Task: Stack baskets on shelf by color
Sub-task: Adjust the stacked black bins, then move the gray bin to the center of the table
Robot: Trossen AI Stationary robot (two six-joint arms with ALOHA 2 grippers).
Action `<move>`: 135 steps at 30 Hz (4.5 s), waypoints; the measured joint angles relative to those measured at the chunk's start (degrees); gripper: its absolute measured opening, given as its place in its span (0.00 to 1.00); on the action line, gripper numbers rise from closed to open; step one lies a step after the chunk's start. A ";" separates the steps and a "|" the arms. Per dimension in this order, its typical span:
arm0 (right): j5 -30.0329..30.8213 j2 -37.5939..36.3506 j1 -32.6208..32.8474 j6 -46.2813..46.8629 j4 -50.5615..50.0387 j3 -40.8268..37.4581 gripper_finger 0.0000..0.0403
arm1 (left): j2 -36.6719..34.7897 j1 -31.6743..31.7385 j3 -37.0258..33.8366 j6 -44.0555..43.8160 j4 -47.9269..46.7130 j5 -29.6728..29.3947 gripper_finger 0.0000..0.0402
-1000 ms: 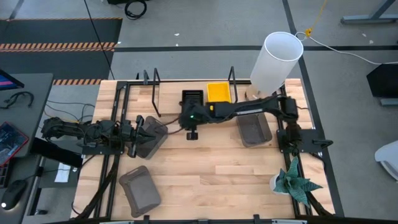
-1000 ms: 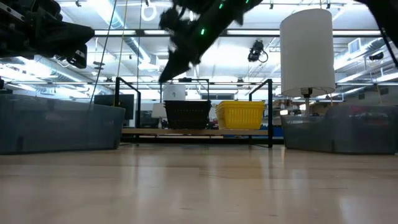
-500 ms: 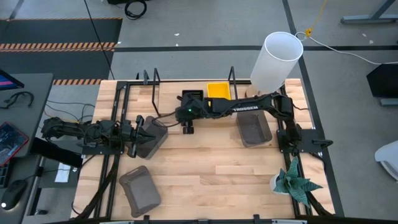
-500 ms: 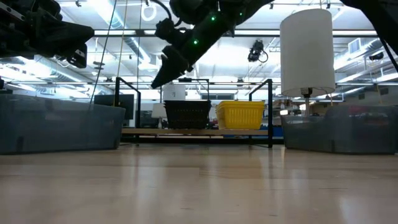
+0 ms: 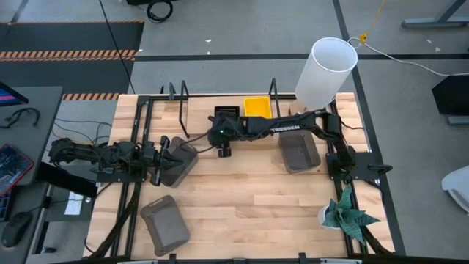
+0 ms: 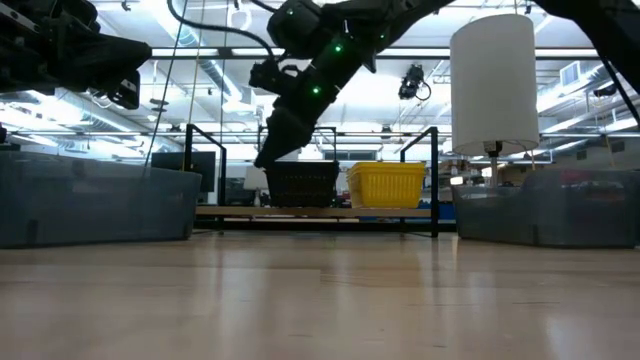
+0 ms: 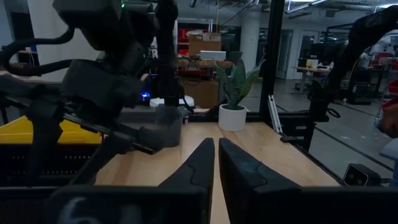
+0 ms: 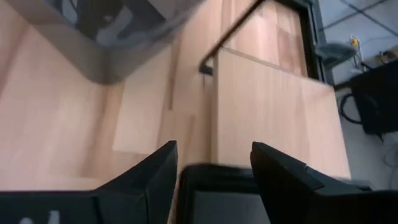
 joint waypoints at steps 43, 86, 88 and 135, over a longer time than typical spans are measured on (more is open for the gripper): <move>7.08 -3.18 0.93 4.84 -10.78 2.76 0.51 | -0.02 0.00 0.00 0.00 0.09 -0.02 0.08; -5.46 -20.00 12.42 39.65 -64.60 -13.05 0.50 | -0.01 0.02 -0.01 0.00 0.07 -0.02 0.09; -4.10 -20.00 11.93 39.38 -65.61 -15.69 0.49 | -0.02 0.02 -0.02 0.00 0.04 -0.02 0.09; -20.95 -19.69 16.01 42.16 -9.66 -30.42 0.32 | -0.01 0.02 0.01 0.00 0.08 -0.01 0.08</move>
